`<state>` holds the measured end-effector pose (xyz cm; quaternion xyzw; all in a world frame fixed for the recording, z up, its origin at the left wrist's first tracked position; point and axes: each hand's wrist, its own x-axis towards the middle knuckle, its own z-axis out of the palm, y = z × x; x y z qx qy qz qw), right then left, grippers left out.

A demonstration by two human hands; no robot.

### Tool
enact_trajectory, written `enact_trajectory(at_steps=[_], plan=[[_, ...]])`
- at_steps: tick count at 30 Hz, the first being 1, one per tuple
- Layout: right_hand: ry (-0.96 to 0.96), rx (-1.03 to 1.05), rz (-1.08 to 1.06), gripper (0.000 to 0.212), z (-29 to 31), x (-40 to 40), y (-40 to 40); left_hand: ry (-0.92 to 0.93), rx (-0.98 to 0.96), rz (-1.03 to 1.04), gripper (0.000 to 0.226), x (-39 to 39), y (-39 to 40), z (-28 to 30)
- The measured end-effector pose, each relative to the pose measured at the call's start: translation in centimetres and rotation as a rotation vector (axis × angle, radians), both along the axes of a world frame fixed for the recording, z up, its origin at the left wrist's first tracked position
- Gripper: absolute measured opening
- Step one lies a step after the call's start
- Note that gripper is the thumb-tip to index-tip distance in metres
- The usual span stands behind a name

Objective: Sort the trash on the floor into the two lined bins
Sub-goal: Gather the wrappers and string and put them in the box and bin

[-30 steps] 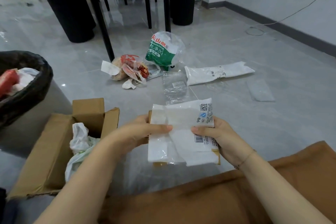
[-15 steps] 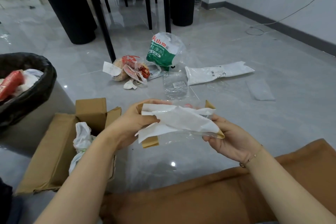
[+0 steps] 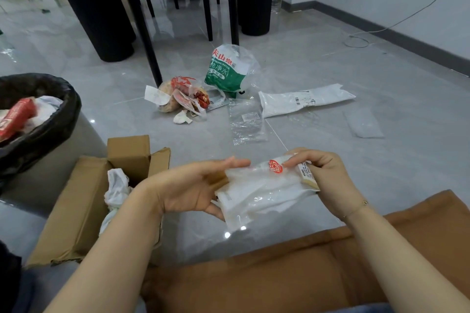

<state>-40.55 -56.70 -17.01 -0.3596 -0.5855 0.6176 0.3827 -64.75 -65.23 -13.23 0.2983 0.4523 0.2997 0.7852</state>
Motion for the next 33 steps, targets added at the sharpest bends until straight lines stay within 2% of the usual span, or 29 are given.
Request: enact_trajectory(at_steps=[3,6,9,11,15,18,19,25,28,30,33], plan=[[0.047,0.018,0.002,0.06,0.2,-0.2,-0.1,0.078,-0.008,-0.127,0.048,0.5,0.1,-0.5],[0.049,0.051,-0.014,0.06,0.2,-0.3,-0.2,0.224,0.005,-0.082,0.04,2.0,0.4,-1.3],[-0.011,0.062,0.007,0.049,0.1,0.3,0.3,0.404,0.071,0.006,0.024,2.6,0.9,-2.0],[-0.069,0.036,0.1,0.05,0.1,0.8,0.9,0.569,0.164,0.033,0.017,2.3,1.1,-1.9],[-0.174,0.073,0.184,0.019,1.1,0.9,0.9,0.982,0.422,-0.023,0.016,1.6,0.7,-2.0],[-0.483,0.212,0.346,0.041,0.8,0.2,0.0,0.966,0.53,-0.019,0.015,2.7,0.6,-1.9],[-0.523,0.194,0.384,0.038,0.6,0.0,-0.3,0.969,0.554,-0.016,0.013,3.0,0.6,-2.0],[-0.507,0.155,0.364,0.022,0.3,-0.4,-0.4,0.934,0.556,0.092,0.016,3.2,0.1,-2.0],[-0.445,0.127,0.294,0.014,-0.1,-1.5,-1.1,0.934,0.551,0.197,0.027,2.6,-0.6,-1.7],[-0.429,0.111,0.236,0.01,-0.6,-1.8,-1.2,1.104,0.548,0.274,0.042,1.7,-1.3,-1.7],[-0.428,0.145,0.126,0.013,-1.0,-1.9,-1.3,1.585,0.477,0.499,0.066,-0.4,-2.8,-1.8]])
